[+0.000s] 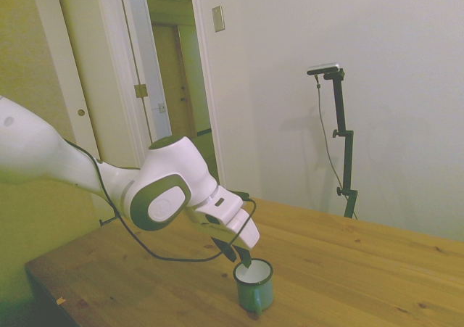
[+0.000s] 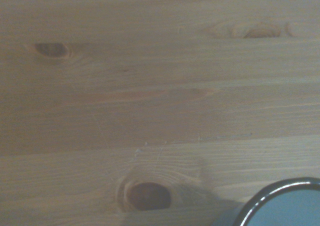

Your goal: Flip the mug upright

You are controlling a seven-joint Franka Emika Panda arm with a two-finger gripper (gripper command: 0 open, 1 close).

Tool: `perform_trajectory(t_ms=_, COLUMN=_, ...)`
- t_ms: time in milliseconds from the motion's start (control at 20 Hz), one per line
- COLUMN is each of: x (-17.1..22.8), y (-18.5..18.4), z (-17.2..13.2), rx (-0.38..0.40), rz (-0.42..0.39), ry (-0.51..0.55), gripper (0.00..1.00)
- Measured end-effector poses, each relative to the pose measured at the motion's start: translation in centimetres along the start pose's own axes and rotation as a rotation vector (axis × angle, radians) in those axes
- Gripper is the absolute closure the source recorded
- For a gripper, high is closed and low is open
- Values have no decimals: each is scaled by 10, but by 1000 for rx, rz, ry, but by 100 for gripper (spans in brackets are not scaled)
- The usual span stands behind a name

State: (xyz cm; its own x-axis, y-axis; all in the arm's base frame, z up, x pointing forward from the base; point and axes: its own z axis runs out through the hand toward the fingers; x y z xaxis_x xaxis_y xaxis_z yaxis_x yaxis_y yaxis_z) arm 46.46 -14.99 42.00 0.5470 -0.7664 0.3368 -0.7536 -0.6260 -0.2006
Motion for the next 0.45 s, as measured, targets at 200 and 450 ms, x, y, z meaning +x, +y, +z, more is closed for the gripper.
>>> perform_trajectory(t_ms=200, x=-29, y=0, z=-37, rx=42, rz=-22, ry=19, gripper=0)
perform_trajectory(t_ms=450, x=-80, y=-12, z=-64, rx=100, rz=-36, ry=60, gripper=0)
